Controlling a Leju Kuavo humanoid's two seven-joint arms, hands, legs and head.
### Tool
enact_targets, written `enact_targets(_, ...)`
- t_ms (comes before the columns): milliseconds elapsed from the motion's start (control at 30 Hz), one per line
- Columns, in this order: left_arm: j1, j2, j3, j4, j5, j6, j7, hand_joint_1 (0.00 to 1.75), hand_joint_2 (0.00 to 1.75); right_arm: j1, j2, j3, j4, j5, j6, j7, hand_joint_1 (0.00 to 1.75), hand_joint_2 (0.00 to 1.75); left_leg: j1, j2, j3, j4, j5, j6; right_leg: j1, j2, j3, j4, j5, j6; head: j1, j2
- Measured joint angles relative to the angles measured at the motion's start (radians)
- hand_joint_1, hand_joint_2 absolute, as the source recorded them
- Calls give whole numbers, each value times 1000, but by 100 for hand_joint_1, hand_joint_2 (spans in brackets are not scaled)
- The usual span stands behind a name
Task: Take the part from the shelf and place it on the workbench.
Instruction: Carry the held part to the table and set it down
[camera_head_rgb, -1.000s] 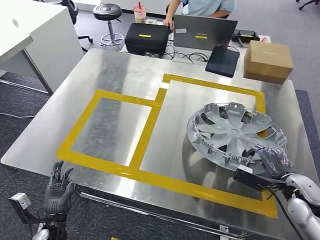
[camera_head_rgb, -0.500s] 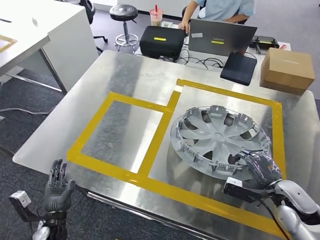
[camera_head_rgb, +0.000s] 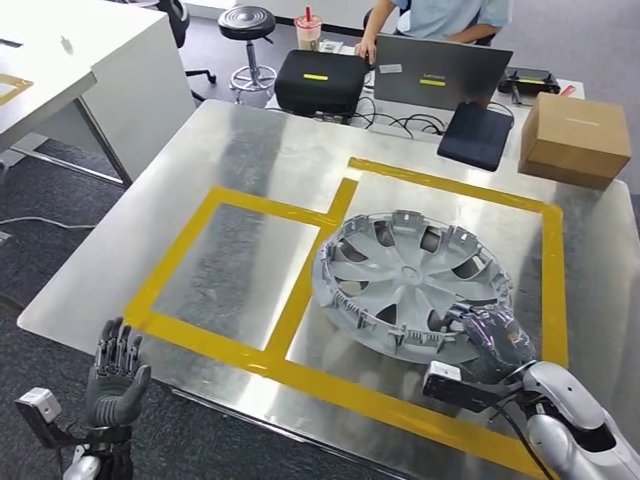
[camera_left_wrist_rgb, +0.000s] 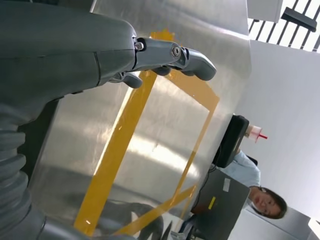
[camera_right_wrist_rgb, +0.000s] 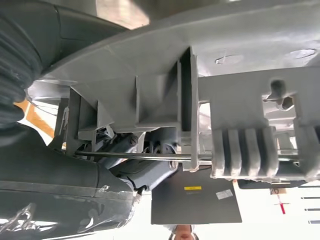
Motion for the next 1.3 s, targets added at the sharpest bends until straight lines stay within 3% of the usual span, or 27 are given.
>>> enact_targets(67, 0, 0, -1, -2, -4, 0, -3, 0, 175, 1, 0, -1, -7, -1, -1, 0, 145, 175, 0, 0, 4, -7, -1, 9, 1, -5, 8, -9, -9, 9, 0, 0)
enact_targets(100, 0, 0, -1, -3, -5, 1, -4, 0, 175, 3, 0, -2, -10, -1, -1, 0, 116, 175, 2, 0, 8, -14, 2, 15, 1, -4, 11, -5, -14, 13, 1, 0)
enact_targets(167, 0, 1, -2, -5, -5, 1, -6, 0, 87, 8, 0, -2, -14, -2, 0, -1, 44, 175, 8, 0, 16, -26, 10, 30, 0, 2, -10, 56, -51, 22, 3, 0)
enact_targets(200, -1, 1, -3, -5, -5, 1, -5, 0, 44, 13, 0, -1, -14, -3, 2, -1, 7, 175, 8, -1, 17, -28, 11, 35, -1, 7, -41, 117, -83, 27, 4, 0)
enact_targets(233, -3, 1, -4, -5, -5, 1, -3, 0, 0, 20, 0, 2, -14, -4, 5, 0, 0, 175, 8, -4, 16, -28, 11, 37, -3, 10, -78, 185, -115, 30, 4, 0)
enact_targets(267, -5, 0, -6, -5, -6, 2, 0, 0, 0, 29, 0, 4, -14, -5, 9, 1, 0, 175, 8, -7, 14, -27, 12, 37, -5, 12, -112, 240, -136, 33, 4, 0)
enact_targets(300, -7, 0, -7, -5, -6, 4, 5, 0, 0, 38, 0, 6, -13, -7, 11, 3, 0, 175, 8, -10, 13, -27, 13, 36, -7, 13, -132, 265, -137, 36, 4, 0)
enact_targets(333, -9, 0, -7, -5, -8, 8, 11, 0, 0, 45, 0, 7, -13, -8, 11, 5, 0, 175, 9, -12, 12, -26, 16, 33, -9, 13, -131, 250, -117, 38, 4, 0)
enact_targets(433, -15, 1, -4, -7, -2, 19, 43, 0, 0, 59, 4, 5, -18, -18, 5, 10, 0, 175, 10, -14, 12, -20, 23, 14, -18, 3, -54, 62, -4, 47, 4, 0)
enact_targets(500, -13, 1, 0, -12, 13, 17, 70, 0, 0, 74, 12, 2, -39, -28, -2, 14, 0, 175, 6, -17, 14, -18, 26, 1, -20, -2, -34, 7, 37, 37, 2, 0)
enact_targets(600, -4, -1, 6, -18, 28, 14, 89, 0, 0, 94, 29, -1, -98, -36, -13, 32, 0, 175, 9, -12, 11, -23, 30, -20, -14, 4, -48, 11, 57, 5, -1, 0)
enact_targets(667, -1, -3, 8, -21, 31, 14, 94, 0, 0, 101, 38, -2, -137, -34, -17, 49, 0, 175, 10, -5, -13, 29, -18, -27, -13, 6, -53, 8, 71, -13, -4, 0)
enact_targets(767, 0, -9, 10, -24, 31, 14, 97, 0, 0, 116, 50, -2, -192, -38, -18, 63, 0, 175, 9, 0, -88, 225, -137, -29, -8, 7, -74, 8, 87, -24, -6, 0)
enact_targets(800, 0, -11, 12, -25, 31, 13, 97, 0, 0, 122, 55, -2, -210, -45, -18, 63, 0, 175, 9, 0, -99, 265, -153, -28, -6, 8, -80, 9, 91, -25, -6, 0)
enact_targets(833, -1, -12, 15, -26, 31, 12, 96, 0, 0, 126, 60, -2, -230, -54, -18, 59, 0, 175, 9, 0, -90, 268, -150, -26, -4, 9, -86, 9, 95, -25, -6, 0)
enact_targets(867, -1, -14, 18, -28, 30, 12, 95, 0, 0, 130, 64, -2, -250, -64, -18, 54, 0, 175, 8, 0, -60, 229, -130, -23, -3, 12, -90, 9, 99, -23, -6, 0)
enact_targets(967, -6, -18, 25, -33, 25, 10, 87, 0, 0, 136, 80, 0, -306, -86, -20, 43, 0, 175, 5, 0, 65, 31, -70, -9, 2, 19, -97, 11, 107, -13, -6, 0)
enact_targets(1000, -7, -20, 27, -34, 22, 9, 84, 0, 0, 141, 85, 0, -323, -91, -22, 40, 0, 175, 3, 0, 84, -4, -65, -5, 4, 21, -99, 11, 110, -7, -5, 0)
enact_targets(1067, -6, -24, 34, -35, 16, 6, 77, 0, 0, 153, 98, 3, -361, -106, -30, 30, 0, 175, 1, 0, 86, -19, -60, 3, 3, 22, -102, 8, 118, 5, -5, 0)
enact_targets(1133, -5, -30, 42, -35, 13, 2, 72, 0, 0, 161, 110, 7, -399, -125, -36, 20, 0, 175, 3, 4, 80, -24, -48, 17, 1, 24, -112, 17, 107, 17, -4, 0)
enact_targets(1167, -5, -33, 45, -36, 13, 0, 71, 0, 0, 161, 114, 9, -414, -133, -37, 18, 0, 175, 5, 6, 75, -27, -40, 23, 0, 24, -124, 44, 81, 21, -3, 0)
enact_targets(1267, -3, -38, 52, -37, 12, -2, 70, 0, 0, 161, 123, 12, -443, -142, -35, 20, 0, 175, 7, 10, 49, -27, -21, 32, -1, 23, -187, 230, -40, 32, -1, 0)
enact_targets(1300, -1, -40, 54, -37, 12, -2, 70, 0, 0, 161, 125, 13, -449, -143, -35, 20, 0, 175, 7, 11, 39, -27, -13, 31, -1, 23, -198, 278, -62, 34, -1, 0)
